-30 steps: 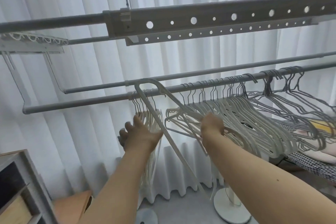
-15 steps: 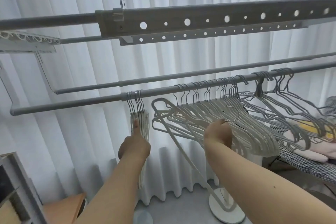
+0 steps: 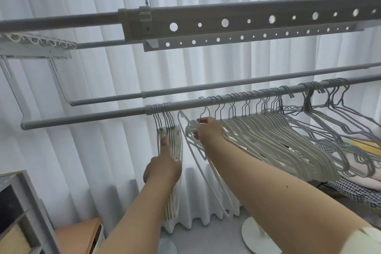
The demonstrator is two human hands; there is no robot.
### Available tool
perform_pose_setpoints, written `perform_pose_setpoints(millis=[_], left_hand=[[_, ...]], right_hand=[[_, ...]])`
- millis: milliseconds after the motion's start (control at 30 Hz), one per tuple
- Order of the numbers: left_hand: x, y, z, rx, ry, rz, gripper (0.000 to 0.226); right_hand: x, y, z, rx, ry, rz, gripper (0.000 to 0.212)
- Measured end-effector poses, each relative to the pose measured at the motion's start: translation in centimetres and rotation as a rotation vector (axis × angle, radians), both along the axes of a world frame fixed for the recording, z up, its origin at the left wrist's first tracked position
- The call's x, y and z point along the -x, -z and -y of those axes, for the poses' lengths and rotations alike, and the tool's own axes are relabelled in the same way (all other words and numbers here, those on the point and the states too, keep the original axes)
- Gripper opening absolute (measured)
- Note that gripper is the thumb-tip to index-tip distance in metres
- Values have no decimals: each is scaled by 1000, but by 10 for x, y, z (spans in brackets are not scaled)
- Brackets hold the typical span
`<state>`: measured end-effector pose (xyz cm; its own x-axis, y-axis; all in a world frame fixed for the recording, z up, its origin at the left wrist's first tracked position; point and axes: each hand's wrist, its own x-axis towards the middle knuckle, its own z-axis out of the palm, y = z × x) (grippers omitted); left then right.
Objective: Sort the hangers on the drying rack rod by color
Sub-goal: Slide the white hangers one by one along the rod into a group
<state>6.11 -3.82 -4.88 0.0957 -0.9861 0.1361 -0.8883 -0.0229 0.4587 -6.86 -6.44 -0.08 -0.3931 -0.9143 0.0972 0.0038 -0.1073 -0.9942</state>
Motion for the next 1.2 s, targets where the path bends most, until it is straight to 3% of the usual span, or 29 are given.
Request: perform_pose_setpoints(millis=[133, 267, 367, 433, 567, 733, 900, 1200], left_hand=[[-2, 1, -6, 27, 41, 11, 78], [-6, 1, -11, 25, 41, -12, 69], [-9, -1, -11, 18, 48, -49, 64], [-9, -6, -13, 19, 34, -77, 63], [-1, -21, -22, 162, -66, -53, 61], [21, -25, -18, 411, 126, -162, 39], [48, -17, -20, 289, 297, -336, 41], [70, -10, -20, 133, 300, -416, 41]], right_hand=[[-16, -6, 8, 53, -117, 91, 7], [-20, -9, 14, 15, -216, 63, 14], [-24, -9, 14, -77, -286, -99, 35], [-27, -7, 12, -75, -293, -210, 39], [-20, -1, 13, 48, -51, -359, 37], [7, 7, 4, 113, 241, -520, 34], [25, 18, -2, 12, 236, -559, 38], [42, 17, -18, -37, 191, -579, 48]])
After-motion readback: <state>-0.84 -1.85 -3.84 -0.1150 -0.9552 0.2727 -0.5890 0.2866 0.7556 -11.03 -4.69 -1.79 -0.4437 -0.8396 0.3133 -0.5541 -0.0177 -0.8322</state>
